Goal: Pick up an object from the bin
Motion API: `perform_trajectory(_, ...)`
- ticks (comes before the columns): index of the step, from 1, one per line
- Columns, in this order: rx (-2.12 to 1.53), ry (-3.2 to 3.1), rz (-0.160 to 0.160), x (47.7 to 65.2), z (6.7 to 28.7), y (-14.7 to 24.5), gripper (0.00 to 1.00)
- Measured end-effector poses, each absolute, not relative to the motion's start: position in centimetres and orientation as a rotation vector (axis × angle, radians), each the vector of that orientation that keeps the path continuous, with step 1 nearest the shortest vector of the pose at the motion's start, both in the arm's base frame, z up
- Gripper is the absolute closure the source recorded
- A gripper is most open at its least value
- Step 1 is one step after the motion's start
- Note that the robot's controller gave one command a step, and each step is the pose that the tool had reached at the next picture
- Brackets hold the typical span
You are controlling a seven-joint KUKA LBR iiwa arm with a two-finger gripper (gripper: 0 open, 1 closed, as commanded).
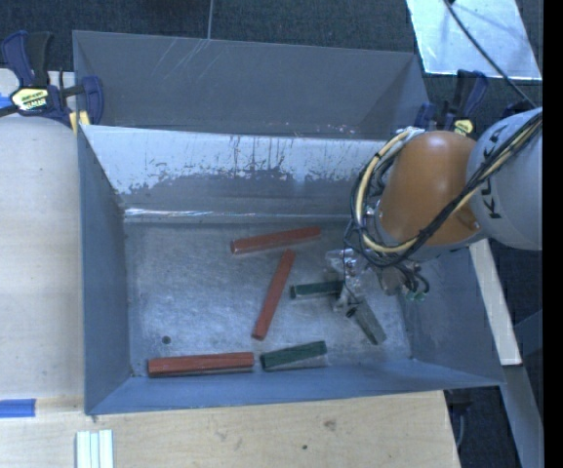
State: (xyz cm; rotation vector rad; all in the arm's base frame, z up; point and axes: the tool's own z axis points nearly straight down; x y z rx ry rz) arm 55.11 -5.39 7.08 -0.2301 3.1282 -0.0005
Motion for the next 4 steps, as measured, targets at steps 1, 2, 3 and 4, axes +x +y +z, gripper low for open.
perform_trajectory(1,-0.247,3.118,-0.005,57.9,19.9,-7.0,1.00)
perform_trajectory(2,-0.781,3.033,-0.006,56.2,27.6,-9.9,1.00)
perform_trajectory(3,-1.100,2.947,0.006,53.1,14.8,-8.5,1.00)
perform_trajectory(4,-1.111,2.927,-0.008,54.7,21.9,-8.1,1.00)
